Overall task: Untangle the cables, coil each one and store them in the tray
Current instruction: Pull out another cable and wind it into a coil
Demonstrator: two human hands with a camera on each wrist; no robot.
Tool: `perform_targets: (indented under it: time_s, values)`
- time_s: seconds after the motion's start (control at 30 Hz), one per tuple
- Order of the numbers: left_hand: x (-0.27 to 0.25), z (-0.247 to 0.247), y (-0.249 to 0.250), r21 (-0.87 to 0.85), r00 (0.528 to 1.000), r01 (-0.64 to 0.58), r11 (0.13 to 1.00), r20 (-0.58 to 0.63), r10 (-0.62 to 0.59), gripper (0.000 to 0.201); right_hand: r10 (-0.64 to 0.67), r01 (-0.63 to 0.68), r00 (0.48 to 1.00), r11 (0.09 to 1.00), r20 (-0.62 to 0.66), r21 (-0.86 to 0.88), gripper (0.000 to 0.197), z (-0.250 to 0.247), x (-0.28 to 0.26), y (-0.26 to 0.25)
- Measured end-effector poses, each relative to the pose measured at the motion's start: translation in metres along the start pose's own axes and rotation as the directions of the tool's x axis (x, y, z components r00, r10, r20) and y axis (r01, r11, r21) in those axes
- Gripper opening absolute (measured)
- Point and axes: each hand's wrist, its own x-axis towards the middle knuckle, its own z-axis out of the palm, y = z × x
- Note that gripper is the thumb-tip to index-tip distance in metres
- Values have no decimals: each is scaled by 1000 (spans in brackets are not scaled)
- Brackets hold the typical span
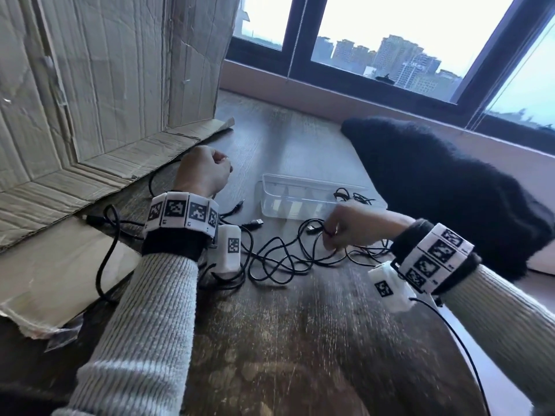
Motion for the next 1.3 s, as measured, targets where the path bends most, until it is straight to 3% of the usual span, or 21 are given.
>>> perform_targets:
  time_s: [0.07, 0.13, 0.2, 0.27, 0.33, 0.4, 0.43, 0.53, 0.63, 0.7, 0.77, 0.8, 0.87, 0.97, 1.07, 1.13, 1.2, 1.3]
  values:
    - [-5, -4, 7, -39, 999, -28, 999, 17, 29, 16, -16, 69, 978, 965, -208, 252, 2, -16, -10, -3]
    - [-11, -6, 20, -70, 995, -81, 994, 51, 85, 15, 42, 183, 903, 864, -428, 470, 9, -34, -20, -6]
    - [-18, -6, 36, -98, 972, -161, 982, 158, 175, 21, 81, 310, 836, 747, -543, 588, 13, -44, -26, -12]
    - [-29, -4, 55, -260, 871, -178, 949, 407, 275, 59, 70, 383, 793, 714, -605, 586, 14, -44, -26, -24]
    - [-43, 2, 71, -410, 700, -84, 908, 625, 347, 91, 28, 401, 760, 766, -650, 502, 16, -41, -22, -38]
    - [-54, 10, 81, -433, 575, -98, 896, 710, 406, 80, 15, 439, 725, 760, -688, 480, 17, -42, -20, -45]
    - [-57, 14, 82, -444, 570, -125, 887, 700, 430, 66, 27, 463, 709, 736, -705, 494, 18, -43, -20, -46]
    - [-55, 13, 82, -497, 685, -196, 846, 548, 481, 16, 64, 511, 651, 700, -757, 499, 20, -52, -26, -41]
    - [-44, -1, 79, -490, 781, -216, 844, 433, 451, 21, 129, 482, 654, 688, -745, 543, 20, -62, -36, -28]
    - [-38, -13, 81, -506, 843, -245, 827, 311, 440, 21, 129, 295, 748, 814, -651, 500, 29, -62, -41, -17]
    - [-35, -25, 90, -530, 859, -282, 800, 232, 457, 21, 105, 94, 912, 888, -397, 451, 54, -48, -42, -13]
    - [-36, -31, 97, -534, 846, -303, 789, 230, 480, 21, 93, 50, 958, 877, -272, 478, 66, -39, -40, -16]
    - [-37, -37, 111, -524, 805, -337, 782, 270, 528, 21, 37, 76, 984, 793, -172, 605, 81, -23, -33, -26]
    - [-41, -39, 126, -501, 759, -381, 777, 311, 572, 22, 27, 192, 961, 657, -277, 729, 87, -25, -21, -41]
    - [-41, -36, 129, -457, 771, -415, 787, 282, 571, 24, 135, 324, 875, 549, -464, 771, 62, -48, -17, -48]
    - [-39, -34, 126, -441, 792, -412, 797, 259, 553, 27, 174, 348, 807, 631, -564, 693, 39, -62, -21, -45]
    - [-35, -34, 124, -455, 810, -375, 808, 263, 524, 33, 173, 343, 776, 692, -607, 635, 22, -69, -27, -35]
    - [-27, -34, 119, -465, 825, -330, 822, 282, 491, 27, 206, 374, 736, 670, -644, 641, 16, -70, -39, -24]
